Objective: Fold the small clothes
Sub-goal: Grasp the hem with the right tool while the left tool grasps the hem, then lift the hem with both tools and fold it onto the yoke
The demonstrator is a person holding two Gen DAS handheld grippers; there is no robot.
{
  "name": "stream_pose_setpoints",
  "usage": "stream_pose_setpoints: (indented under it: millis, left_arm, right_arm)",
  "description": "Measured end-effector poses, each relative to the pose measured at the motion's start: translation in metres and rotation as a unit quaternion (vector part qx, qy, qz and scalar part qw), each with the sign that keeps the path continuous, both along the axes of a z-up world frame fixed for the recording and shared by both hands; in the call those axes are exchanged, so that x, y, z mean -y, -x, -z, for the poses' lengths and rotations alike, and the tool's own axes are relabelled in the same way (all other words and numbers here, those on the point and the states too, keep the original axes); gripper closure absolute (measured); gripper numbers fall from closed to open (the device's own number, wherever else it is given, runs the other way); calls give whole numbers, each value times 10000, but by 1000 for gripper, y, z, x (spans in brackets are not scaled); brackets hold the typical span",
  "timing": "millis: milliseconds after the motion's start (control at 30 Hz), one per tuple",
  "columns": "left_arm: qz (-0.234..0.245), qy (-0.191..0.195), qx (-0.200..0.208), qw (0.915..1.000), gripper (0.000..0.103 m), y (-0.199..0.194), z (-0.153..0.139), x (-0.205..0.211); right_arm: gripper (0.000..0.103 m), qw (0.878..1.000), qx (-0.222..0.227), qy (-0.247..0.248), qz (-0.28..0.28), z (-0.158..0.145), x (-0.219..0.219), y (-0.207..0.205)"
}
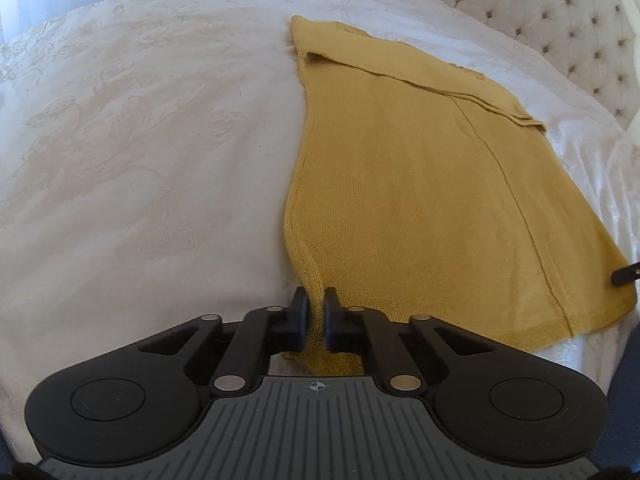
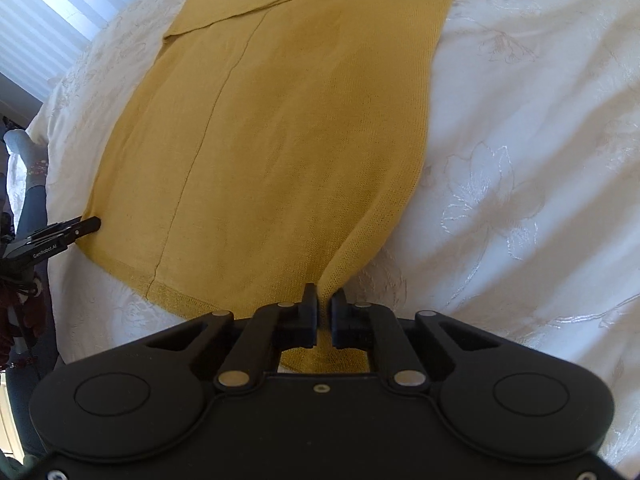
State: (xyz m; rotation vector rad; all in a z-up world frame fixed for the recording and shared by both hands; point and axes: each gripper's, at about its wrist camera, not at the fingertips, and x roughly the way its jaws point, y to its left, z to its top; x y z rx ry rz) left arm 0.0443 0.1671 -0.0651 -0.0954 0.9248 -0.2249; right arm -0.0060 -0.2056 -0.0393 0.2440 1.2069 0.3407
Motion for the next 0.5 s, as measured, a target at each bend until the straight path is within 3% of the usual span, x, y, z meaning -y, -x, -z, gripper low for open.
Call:
stream_pose_setpoints:
  millis: [200, 500]
  left_arm:
    - [-280, 241, 260, 9990, 98, 4, -5, -1]
    - [-620, 840, 941, 9901, 99, -9, -46, -6]
  right_arm:
    - [91, 9974, 623, -337, 125, -13, 12, 15]
    - [91, 9856, 1366, -774, 632, -26, 29, 25]
